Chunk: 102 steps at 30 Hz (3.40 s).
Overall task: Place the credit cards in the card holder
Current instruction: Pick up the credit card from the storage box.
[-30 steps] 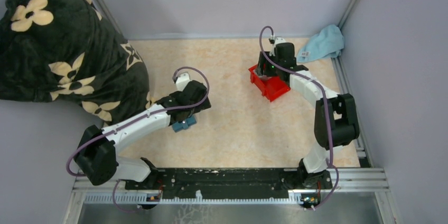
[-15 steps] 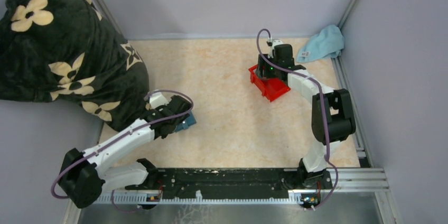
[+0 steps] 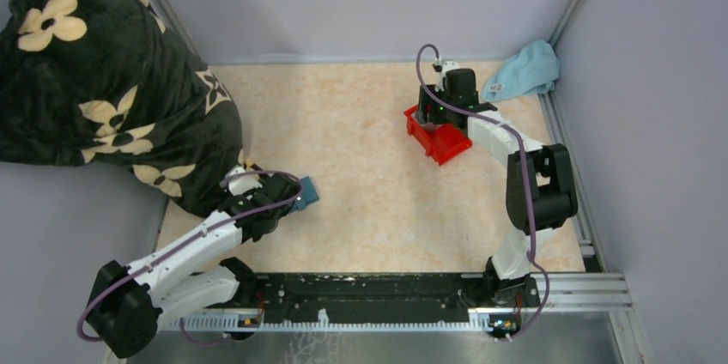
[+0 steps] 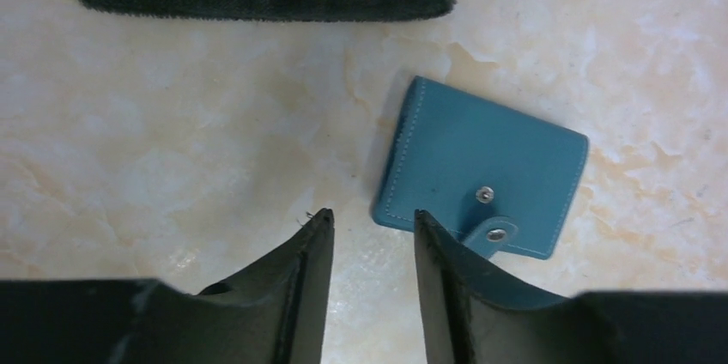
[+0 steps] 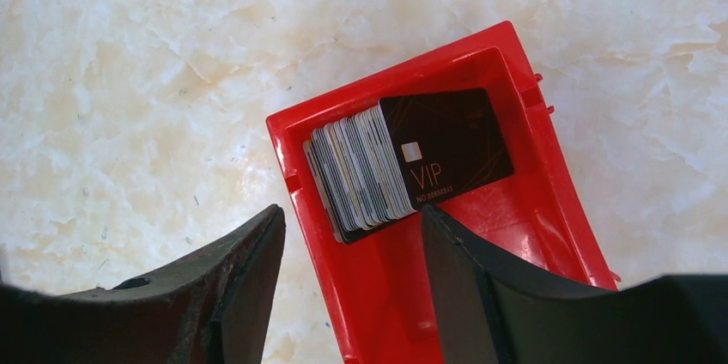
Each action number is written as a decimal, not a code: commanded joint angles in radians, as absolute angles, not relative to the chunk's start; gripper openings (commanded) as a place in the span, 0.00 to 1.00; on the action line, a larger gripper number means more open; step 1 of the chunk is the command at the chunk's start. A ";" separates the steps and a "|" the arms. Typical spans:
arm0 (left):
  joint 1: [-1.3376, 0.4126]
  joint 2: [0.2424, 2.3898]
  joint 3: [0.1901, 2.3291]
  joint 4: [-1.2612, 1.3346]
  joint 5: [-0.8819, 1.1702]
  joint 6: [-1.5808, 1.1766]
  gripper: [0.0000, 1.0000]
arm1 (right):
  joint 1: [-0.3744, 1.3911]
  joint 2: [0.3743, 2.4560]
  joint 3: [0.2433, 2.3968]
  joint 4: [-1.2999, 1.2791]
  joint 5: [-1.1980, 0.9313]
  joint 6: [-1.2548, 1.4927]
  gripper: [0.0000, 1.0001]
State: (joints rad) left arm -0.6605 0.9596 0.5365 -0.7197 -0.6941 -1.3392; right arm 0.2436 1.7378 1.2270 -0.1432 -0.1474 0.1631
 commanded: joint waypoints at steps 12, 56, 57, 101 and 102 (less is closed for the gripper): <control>-0.606 1.035 0.436 -0.705 -0.717 -1.551 0.31 | 0.235 1.751 1.287 -0.131 -0.143 0.132 0.60; -0.605 1.238 0.360 -0.034 -0.330 -1.240 0.19 | 0.219 1.876 1.407 -0.188 -0.152 0.092 0.61; -0.608 1.243 0.362 -0.029 -0.326 -1.241 0.19 | 0.218 1.879 1.411 -0.192 -0.154 0.089 0.61; -0.713 1.054 0.598 -0.345 -0.469 -1.146 0.30 | 0.186 1.945 1.457 -0.235 -0.264 0.103 0.41; -0.713 1.053 0.597 -0.345 -0.472 -1.145 0.30 | 0.186 1.940 1.456 -0.236 -0.265 0.104 0.40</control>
